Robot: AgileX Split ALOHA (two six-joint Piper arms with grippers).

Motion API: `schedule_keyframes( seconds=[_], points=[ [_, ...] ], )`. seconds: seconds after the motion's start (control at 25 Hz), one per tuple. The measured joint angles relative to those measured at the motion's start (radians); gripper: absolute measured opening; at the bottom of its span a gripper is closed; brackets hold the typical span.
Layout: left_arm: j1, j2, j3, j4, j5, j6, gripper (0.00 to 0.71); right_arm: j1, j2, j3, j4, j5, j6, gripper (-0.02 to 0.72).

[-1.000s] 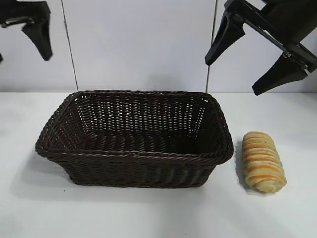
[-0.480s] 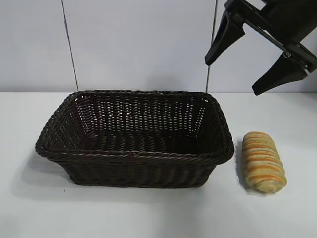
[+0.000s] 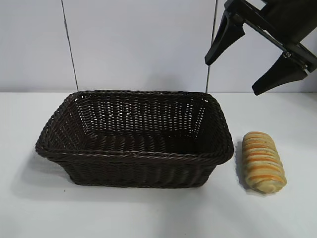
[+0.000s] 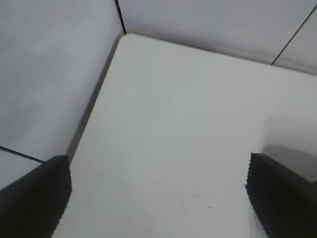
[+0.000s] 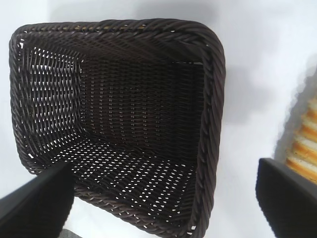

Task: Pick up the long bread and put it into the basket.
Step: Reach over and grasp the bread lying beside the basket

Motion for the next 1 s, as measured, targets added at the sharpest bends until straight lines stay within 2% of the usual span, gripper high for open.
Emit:
schedule_keyframes(
  seconds=[0.16,0.36,0.56,0.8,1.0],
  points=[
    [-0.029,-0.191,0.122,0.034,-0.002,0.003,0.694,0.0,0.0,0.0,-0.001,0.004,-0.003,0.694],
    [-0.031,-0.436,0.495,0.024,-0.083,0.003,0.694,0.0,0.0,0.0,-0.001,0.013,-0.017,0.694],
    [-0.041,-0.636,0.818,0.002,-0.095,-0.024,0.694,0.0,0.0,0.0,-0.002,0.017,-0.017,0.694],
    [-0.041,-0.807,1.038,-0.03,-0.082,-0.044,0.694,0.0,0.0,0.0,-0.002,0.018,-0.018,0.694],
    [-0.045,-0.867,1.139,-0.039,-0.095,-0.044,0.694,0.0,0.0,0.0,-0.002,0.018,-0.02,0.694]
  ],
)
